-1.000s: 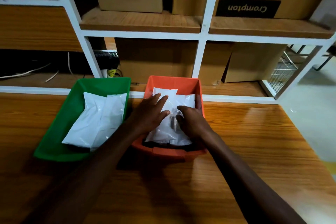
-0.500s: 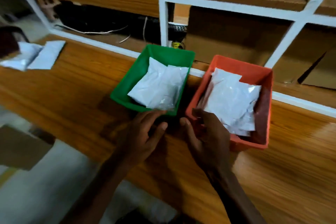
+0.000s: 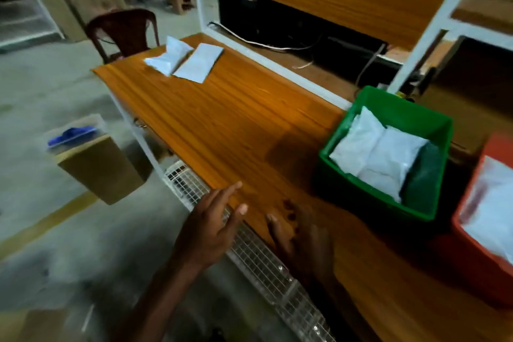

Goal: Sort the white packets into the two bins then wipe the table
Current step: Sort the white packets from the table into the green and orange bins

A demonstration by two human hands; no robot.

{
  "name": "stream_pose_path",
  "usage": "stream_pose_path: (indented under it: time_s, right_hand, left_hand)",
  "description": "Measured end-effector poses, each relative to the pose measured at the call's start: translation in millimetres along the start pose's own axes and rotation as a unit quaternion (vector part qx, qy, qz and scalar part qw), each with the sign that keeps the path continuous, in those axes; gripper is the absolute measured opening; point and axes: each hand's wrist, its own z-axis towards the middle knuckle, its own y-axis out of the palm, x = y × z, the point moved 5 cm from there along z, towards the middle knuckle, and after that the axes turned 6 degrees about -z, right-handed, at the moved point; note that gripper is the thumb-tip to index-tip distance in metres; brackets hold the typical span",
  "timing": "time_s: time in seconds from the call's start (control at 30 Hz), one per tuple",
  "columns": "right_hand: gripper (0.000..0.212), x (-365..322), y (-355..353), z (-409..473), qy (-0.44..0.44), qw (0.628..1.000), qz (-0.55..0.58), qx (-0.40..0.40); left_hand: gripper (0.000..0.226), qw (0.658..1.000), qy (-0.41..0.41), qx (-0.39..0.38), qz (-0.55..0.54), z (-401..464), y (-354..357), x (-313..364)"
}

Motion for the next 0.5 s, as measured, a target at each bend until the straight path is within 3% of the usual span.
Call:
stream_pose_path:
  time_s: [0.3,0.5]
  right_hand:
    - [0.059,-116,107,73,-0.065,0.995,0.055,-0.045]
    - [0.068,-163,160,144,-0.075,0.993,0.083,-0.049]
  left_hand:
    - [0.050,0.992,-0.051,0.116,0.018,39,-132,-83]
    - [0.053,0.991,-0.060,0.122,0.003,91,-171,-127]
